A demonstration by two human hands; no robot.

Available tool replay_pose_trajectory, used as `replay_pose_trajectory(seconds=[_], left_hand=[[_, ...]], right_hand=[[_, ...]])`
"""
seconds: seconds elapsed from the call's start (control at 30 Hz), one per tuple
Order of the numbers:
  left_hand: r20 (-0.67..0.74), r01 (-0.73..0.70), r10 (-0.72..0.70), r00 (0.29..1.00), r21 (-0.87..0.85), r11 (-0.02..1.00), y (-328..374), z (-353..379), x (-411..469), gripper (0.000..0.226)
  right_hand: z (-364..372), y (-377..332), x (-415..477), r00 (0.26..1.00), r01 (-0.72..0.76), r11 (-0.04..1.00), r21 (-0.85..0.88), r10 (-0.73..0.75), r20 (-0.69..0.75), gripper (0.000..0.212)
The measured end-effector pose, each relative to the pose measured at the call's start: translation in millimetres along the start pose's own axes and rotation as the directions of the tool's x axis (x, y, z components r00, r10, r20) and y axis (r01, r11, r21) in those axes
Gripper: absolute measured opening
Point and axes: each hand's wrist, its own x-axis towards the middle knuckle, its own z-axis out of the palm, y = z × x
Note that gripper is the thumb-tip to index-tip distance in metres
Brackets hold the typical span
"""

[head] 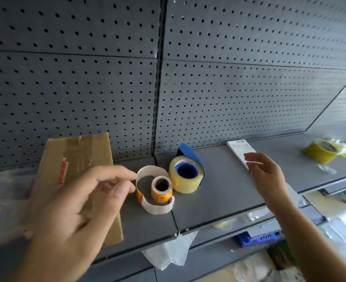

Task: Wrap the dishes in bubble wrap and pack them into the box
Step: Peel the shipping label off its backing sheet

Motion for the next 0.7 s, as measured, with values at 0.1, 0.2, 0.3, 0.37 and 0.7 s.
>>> replay_pose_trajectory(seconds=[0.1,0.2,0.3,0.37,0.7], left_hand=[[0.169,0.009,-0.008,0.986,-0.006,1.000,4,35,-2,0.023],[0.298,0.078,-0.075,0.952,0.001,0.997,0,72,-3,0.023],[0.387,0.155,-0.134,0.912,-0.023,0.988,-14,104,-7,0.033],[0.438,0.214,-0.176,0.881,-0.038,0.976,-21,122,-6,0.027],[0.546,0.370,-0.303,0.781,-0.014,0.929,-40,172,4,0.010]], right_hand=[[-39,47,26,0.997,-0.018,0.920,-0.392,-0.012,-0.074,0.026],[-78,86,42,0.986,-0.157,0.762,-0.628,0.156,-0.058,0.042],[-102,107,47,0.944,-0.242,0.684,-0.688,0.331,-0.003,0.063],[-111,117,49,0.915,-0.272,0.679,-0.682,0.402,0.034,0.070],[-107,130,59,0.882,-0.375,0.688,-0.622,0.472,-0.010,0.074]])
